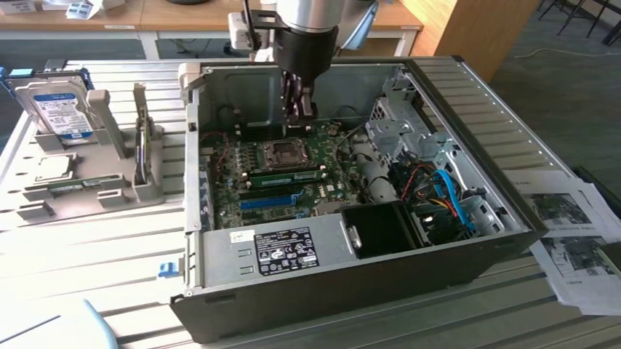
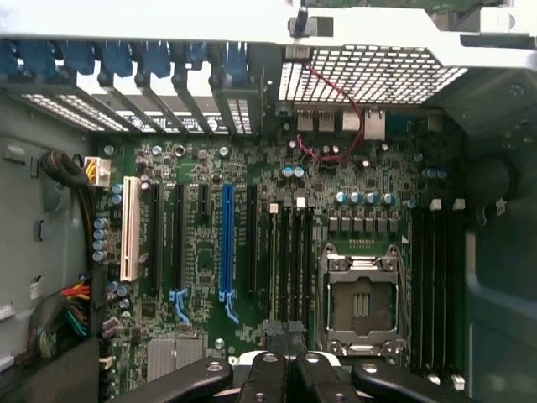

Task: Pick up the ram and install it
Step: 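Press down the ram until it locks into place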

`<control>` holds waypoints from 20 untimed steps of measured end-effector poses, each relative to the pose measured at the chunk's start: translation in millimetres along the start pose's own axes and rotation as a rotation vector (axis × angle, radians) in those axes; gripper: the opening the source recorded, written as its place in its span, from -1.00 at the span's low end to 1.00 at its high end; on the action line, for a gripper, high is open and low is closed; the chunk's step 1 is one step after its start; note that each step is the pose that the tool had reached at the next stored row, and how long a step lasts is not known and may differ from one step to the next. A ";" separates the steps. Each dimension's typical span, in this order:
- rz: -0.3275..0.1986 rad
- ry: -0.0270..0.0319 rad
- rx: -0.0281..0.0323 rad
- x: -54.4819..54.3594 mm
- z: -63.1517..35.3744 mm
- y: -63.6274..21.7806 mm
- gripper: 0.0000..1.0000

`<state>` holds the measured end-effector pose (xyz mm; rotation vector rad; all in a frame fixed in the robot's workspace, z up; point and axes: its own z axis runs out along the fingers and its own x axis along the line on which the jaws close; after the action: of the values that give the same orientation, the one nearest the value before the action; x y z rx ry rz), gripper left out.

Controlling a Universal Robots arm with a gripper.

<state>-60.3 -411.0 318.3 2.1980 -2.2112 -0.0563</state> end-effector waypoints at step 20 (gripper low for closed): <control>0.000 0.0000 0.0000 -0.2 -9.2 -13.6 -0.81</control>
<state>-46.3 -411.0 326.9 2.1979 -2.2113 -0.0563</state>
